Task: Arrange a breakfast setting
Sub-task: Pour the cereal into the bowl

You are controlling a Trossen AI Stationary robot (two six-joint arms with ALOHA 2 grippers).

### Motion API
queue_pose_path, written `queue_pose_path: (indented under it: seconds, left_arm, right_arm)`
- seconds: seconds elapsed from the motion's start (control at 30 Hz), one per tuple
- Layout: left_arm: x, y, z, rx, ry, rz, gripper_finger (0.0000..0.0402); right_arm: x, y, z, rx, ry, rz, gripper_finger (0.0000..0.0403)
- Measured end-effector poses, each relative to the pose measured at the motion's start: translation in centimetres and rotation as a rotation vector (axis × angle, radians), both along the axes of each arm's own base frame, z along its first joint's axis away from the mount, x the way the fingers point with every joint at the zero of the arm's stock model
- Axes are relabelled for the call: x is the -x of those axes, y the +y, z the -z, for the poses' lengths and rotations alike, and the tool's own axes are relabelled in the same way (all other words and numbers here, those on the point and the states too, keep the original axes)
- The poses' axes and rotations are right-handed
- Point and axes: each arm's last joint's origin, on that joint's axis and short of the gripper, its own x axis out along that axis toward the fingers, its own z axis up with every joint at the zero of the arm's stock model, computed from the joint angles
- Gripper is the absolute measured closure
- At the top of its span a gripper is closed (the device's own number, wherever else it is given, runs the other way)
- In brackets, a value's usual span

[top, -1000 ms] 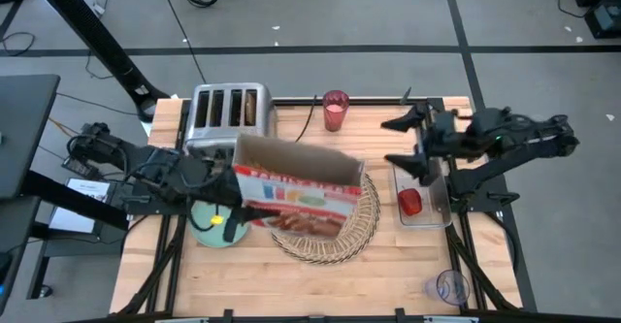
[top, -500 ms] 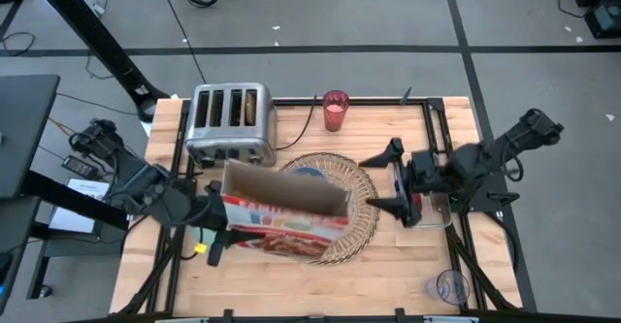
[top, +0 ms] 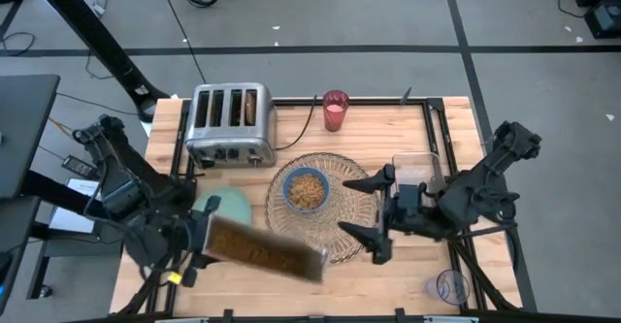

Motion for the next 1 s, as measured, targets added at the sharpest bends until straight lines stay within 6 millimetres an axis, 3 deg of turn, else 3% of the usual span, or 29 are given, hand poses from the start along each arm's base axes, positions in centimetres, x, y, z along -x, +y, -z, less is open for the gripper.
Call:
queue_pose_path:
  seconds: [0.3, 0.47, 0.87, 1.0]
  left_arm:
    - [2.2, -2.2, 3.0, -0.004, -0.028, 0.112, 0.021]
    - [2.1, -2.1, 5.0, 0.026, -0.098, 0.127, 0.021]
    - [2.3, -1.6, 12.3, 0.114, -0.134, 0.171, 0.021]
    - [2.7, -1.6, 13.8, 0.164, -0.159, 0.187, 0.021]
  right_arm:
    - [-4.0, 2.8, -2.8, 0.073, -0.004, 0.141, 0.0008]
    - [-5.1, 3.6, -2.8, 0.073, 0.001, 0.162, 0.0008]
    - [-4.9, 3.3, -2.8, 0.051, 0.029, 0.263, 0.0008]
    - [-4.9, 3.2, -2.7, 0.046, 0.045, 0.302, 0.0008]
